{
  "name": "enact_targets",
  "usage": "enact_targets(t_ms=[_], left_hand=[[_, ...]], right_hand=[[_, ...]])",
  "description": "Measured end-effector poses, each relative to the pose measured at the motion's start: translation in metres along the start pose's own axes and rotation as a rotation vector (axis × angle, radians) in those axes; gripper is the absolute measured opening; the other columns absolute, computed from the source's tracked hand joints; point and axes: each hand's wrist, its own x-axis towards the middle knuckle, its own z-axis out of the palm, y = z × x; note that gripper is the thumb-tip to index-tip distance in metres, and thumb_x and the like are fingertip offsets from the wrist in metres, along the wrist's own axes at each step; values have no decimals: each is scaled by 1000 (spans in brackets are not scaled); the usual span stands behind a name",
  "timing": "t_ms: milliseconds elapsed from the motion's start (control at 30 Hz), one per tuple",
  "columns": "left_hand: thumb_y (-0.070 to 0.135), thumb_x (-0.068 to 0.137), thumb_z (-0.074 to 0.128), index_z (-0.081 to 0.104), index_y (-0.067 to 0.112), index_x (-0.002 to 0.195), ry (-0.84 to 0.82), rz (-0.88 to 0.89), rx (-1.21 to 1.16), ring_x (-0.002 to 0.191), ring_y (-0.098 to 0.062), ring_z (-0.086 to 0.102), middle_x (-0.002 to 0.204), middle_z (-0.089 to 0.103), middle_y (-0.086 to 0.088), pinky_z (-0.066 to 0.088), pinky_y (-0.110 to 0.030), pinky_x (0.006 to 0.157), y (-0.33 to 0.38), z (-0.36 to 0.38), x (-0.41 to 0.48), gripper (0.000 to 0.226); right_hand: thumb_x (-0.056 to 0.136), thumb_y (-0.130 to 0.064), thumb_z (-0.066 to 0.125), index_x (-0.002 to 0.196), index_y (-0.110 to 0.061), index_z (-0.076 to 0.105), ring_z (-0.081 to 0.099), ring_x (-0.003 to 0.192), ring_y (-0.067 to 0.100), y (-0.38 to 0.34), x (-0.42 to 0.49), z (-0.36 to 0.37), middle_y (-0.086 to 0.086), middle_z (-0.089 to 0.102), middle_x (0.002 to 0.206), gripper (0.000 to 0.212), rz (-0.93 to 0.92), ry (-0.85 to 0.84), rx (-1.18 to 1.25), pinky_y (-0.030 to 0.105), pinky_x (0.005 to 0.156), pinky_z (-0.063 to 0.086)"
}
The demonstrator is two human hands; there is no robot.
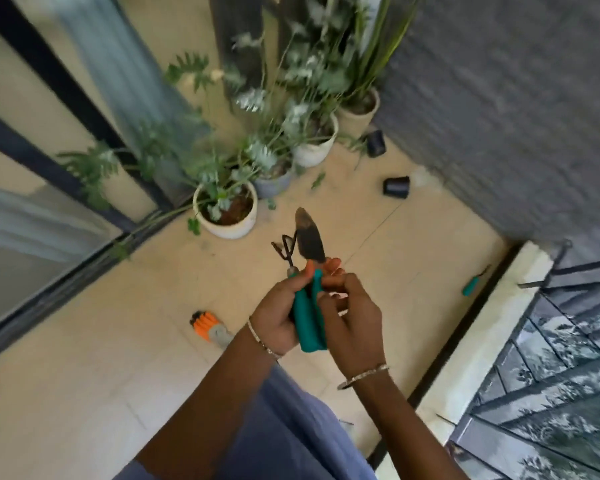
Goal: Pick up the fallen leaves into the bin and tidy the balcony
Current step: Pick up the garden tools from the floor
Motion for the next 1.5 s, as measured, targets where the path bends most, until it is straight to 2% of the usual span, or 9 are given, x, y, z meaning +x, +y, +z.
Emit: enact_targets(t_ms=[233,367,567,800,933,1133,1300,1433,1500], left_hand=[[27,94,54,59,9,126,-59,-35,170,89,-18,64,91,65,-1,53,-41,90,61,80,24,38],[14,88,60,55,6,129,-65,-59,91,70,-13,68,83,61,-3,56,-46,86,105,116,50,42],[3,76,64,62,7,102,-104,-122,139,75,-12,70,88,66,-4,56,-49,88,137,168,101,26],[10,93,51,60,4,110,-171,-283,326,108,-17,66,113,69,-11,52,-54,87,106,230,169,20],[11,100,43,54,0,117,-151,-359,424,116,-25,57,102,71,-15,51,-43,85,80,260,220,23],[13,89,55,60,1,103,-105,-472,387,89,-25,74,105,68,-16,56,-59,74,48,309,311,19],[13,96,53,60,5,112,-40,-516,464,106,-27,66,111,68,-17,49,-61,86,35,354,383,20],[5,48,94,71,-2,99,-86,-555,545,91,-30,73,108,71,-21,58,-54,73,17,388,427,56],[10,77,76,65,-3,107,-79,-557,594,87,-26,74,104,72,-18,56,-49,84,3,405,449,34]], right_hand=[[94,-9,59,93,-11,69,66,70,4,-38,74,-49,-9,70,84,11,111,50,85,14,58,47],[93,-8,60,94,-12,71,67,68,11,-56,128,-90,-4,72,84,12,162,179,142,16,55,48],[96,-9,57,93,-16,70,68,67,16,-44,163,-141,4,73,81,15,267,412,243,27,55,51],[96,-10,58,92,-14,70,65,63,15,4,167,-187,5,74,79,13,460,565,280,29,54,48],[95,-7,57,93,-9,69,63,62,16,37,183,-225,10,73,80,12,552,679,336,27,52,45],[95,-3,53,91,-8,68,61,60,16,96,243,-294,11,72,80,16,642,769,378,27,53,44],[94,-3,53,91,-8,69,61,58,16,140,288,-353,8,71,76,16,681,823,418,25,48,43],[94,-5,54,91,-10,70,62,58,16,176,311,-384,8,72,76,17,743,878,441,24,48,43],[94,-7,54,90,-13,70,63,59,17,195,321,-397,7,73,77,17,788,892,458,23,48,44]])
